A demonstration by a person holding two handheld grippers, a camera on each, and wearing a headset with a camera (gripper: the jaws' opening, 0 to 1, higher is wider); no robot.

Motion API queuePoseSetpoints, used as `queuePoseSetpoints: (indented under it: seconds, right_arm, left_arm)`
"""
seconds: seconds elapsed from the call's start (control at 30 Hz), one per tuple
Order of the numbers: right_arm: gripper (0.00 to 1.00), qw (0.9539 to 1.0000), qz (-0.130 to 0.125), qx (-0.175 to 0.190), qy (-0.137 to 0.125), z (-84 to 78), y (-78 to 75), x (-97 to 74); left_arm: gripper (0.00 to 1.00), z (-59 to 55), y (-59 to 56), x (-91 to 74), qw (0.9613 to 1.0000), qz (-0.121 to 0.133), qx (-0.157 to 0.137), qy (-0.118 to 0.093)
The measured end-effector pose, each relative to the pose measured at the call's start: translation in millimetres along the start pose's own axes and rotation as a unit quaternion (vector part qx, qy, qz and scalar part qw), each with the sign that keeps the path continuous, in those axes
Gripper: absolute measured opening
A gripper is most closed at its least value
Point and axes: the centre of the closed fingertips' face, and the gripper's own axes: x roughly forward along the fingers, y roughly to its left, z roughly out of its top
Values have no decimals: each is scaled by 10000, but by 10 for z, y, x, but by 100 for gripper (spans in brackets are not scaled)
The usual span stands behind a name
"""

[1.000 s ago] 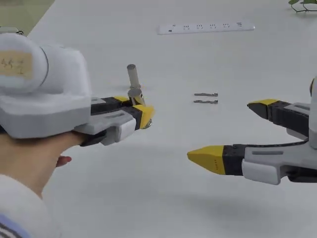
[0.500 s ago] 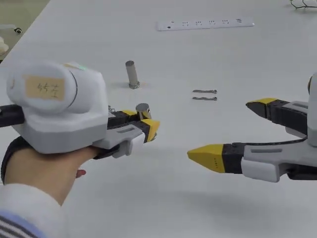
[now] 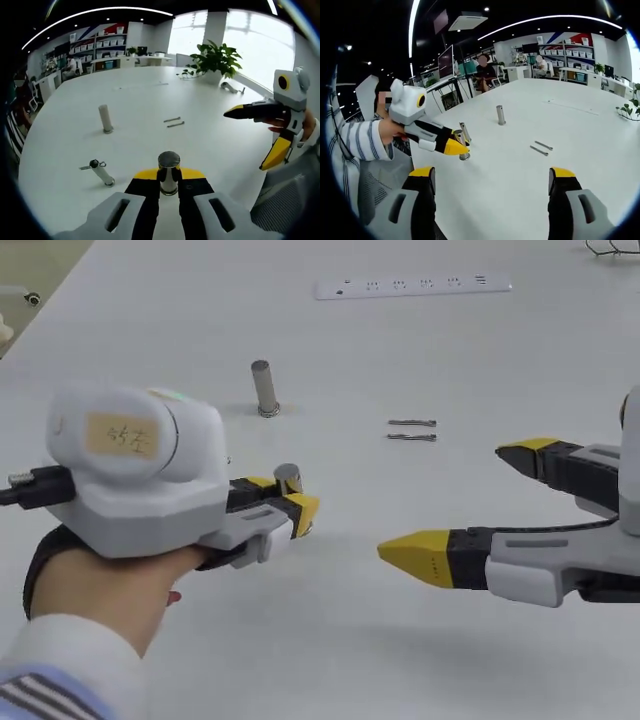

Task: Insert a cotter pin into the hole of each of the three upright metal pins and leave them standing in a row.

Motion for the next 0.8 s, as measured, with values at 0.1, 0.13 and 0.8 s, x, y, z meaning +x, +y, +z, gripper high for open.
queuePoseSetpoints:
  seconds: [0.1, 0.13, 0.8]
  right_arm:
    - [92, 10000, 11, 0, -3, 0, 8, 0]
    - [92, 10000, 21, 3, 1, -2, 12, 1]
    - [92, 9999, -15, -39, 105, -48, 10, 32]
  left_arm:
    - [9, -14, -1, 22, 10000, 20, -21, 3]
    - [9, -24, -2, 30, 10000, 31, -9, 20]
    - [9, -213, -19, 119, 9992, 135, 263, 258]
